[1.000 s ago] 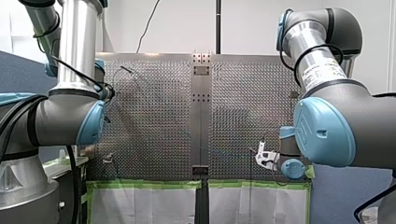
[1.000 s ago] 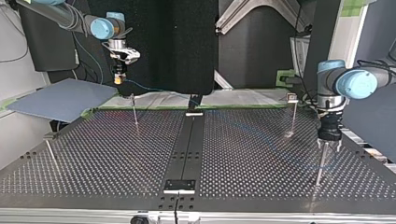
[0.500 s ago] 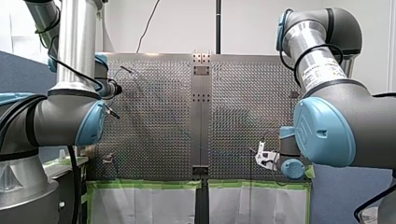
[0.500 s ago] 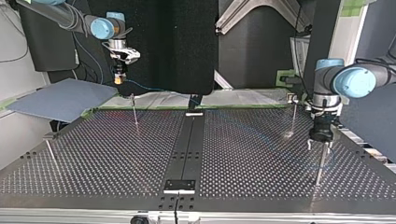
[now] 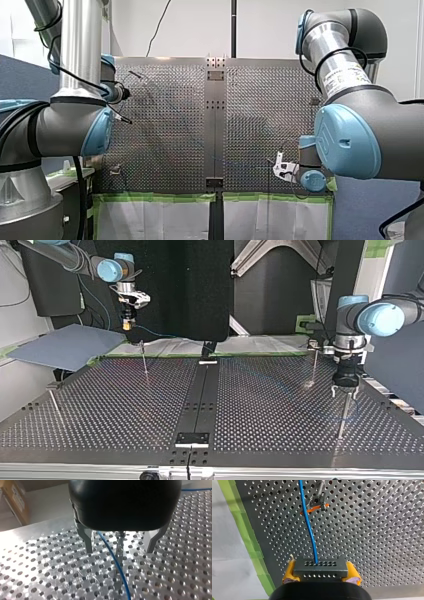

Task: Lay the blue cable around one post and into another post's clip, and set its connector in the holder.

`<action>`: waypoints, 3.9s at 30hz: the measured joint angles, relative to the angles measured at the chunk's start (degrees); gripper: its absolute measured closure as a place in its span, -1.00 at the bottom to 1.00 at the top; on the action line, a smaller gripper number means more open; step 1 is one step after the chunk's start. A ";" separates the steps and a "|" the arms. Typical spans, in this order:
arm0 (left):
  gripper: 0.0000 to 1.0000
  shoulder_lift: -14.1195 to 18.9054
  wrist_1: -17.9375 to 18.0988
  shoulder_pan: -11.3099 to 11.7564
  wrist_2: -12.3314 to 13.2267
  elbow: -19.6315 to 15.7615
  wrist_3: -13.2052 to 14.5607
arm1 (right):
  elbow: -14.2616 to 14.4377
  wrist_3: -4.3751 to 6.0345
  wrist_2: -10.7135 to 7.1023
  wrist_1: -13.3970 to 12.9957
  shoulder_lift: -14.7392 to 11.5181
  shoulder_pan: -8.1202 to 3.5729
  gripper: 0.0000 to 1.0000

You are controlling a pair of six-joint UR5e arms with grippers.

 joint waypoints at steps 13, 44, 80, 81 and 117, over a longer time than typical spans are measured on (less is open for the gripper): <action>-1.00 6.72 -1.70 0.12 -0.47 -4.36 -4.93 | 0.00 0.00 0.00 0.06 -0.04 0.04 1.00; -1.00 24.93 -19.47 2.52 -7.99 5.44 12.45 | -0.08 0.10 -0.66 -0.19 -0.03 0.37 1.00; -1.00 21.27 -40.37 -10.50 -20.82 13.94 33.34 | -0.08 0.08 -1.61 0.06 -0.03 0.91 1.00; -1.00 21.05 -41.07 -10.46 -21.05 14.05 34.05 | -0.08 0.06 -1.61 0.06 -0.03 0.92 1.00; -1.00 19.09 -51.42 -8.96 -9.60 16.69 53.98 | -0.08 -0.03 -1.62 0.15 -0.02 1.41 1.00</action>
